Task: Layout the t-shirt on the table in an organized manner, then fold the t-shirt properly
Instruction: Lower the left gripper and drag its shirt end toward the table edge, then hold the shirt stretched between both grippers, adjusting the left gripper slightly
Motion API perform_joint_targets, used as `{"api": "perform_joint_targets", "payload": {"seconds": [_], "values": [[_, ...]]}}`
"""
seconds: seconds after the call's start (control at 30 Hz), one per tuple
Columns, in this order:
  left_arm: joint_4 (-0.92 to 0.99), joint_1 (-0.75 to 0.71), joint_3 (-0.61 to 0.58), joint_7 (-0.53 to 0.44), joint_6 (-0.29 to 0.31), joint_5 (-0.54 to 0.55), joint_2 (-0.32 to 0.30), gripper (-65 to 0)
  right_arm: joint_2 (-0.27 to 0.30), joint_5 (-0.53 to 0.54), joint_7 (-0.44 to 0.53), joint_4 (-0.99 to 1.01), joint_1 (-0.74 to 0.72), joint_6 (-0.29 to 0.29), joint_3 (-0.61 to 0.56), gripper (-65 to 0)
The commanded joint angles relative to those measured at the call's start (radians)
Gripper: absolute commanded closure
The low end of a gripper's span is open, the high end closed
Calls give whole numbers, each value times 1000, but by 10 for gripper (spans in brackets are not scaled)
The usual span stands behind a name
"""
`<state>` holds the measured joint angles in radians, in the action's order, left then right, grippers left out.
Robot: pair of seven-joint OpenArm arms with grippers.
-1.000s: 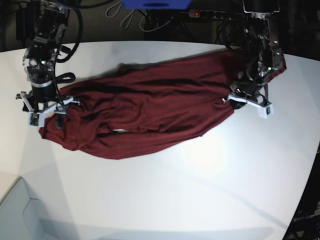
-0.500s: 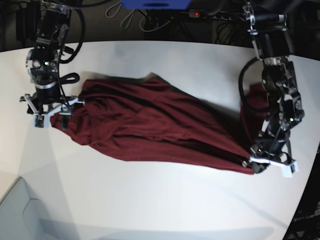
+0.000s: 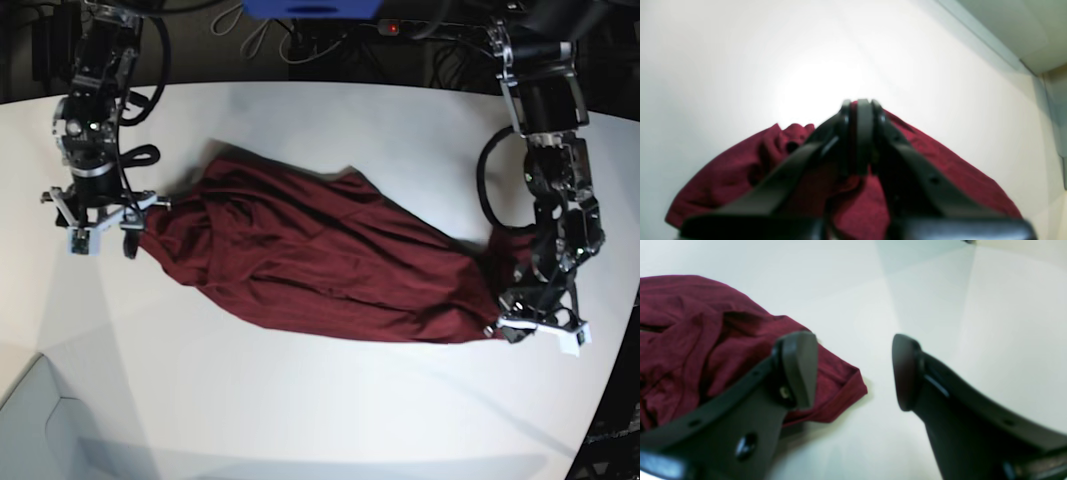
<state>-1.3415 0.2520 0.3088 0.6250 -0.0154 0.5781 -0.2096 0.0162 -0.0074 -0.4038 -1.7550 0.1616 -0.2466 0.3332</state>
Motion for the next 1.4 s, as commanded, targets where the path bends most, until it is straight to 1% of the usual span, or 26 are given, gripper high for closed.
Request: {"api": "perform_joint_targets", "payload": {"seconds": [0.0, 0.17, 0.23, 0.27, 0.43, 0.5, 0.83, 0.97, 1.13, 1.37], "values": [[-8, 23, 5, -21, 9, 10, -12, -1, 5, 5, 26, -7, -10, 2, 2, -359], [10, 23, 3, -18, 12, 10, -14, -5, 5, 5, 26, 0, -10, 2, 1, -359], [10, 20, 3, -14, 12, 12, -14, -10, 5, 5, 26, 0, -10, 2, -18, -359], [10, 20, 3, -12, 12, 13, -14, -25, 5, 5, 26, -1, -9, 2, -21, -359], [10, 5, 8, -14, 9, 12, -11, -161, 5, 5, 26, -1, -7, 2, -24, -359], [9, -7, 8, -21, 9, 12, -7, -181, 5, 5, 26, -1, -7, 2, -24, -359], [13, -7, 8, -23, 7, 10, -7, -180, 6, 5, 26, -1, -9, 2, -24, -359], [84, 0, 10, -26, 4, 10, -15, -181, 6, 5, 26, -1, -10, 2, -26, -359], [152, 8, 11, -98, 4, 10, -15, -181, 6, 5, 26, -1, -10, 2, -26, -359], [158, 8, 11, -113, 4, 10, -17, -181, 8, 5, 26, -1, -10, 2, -26, -359]]}}
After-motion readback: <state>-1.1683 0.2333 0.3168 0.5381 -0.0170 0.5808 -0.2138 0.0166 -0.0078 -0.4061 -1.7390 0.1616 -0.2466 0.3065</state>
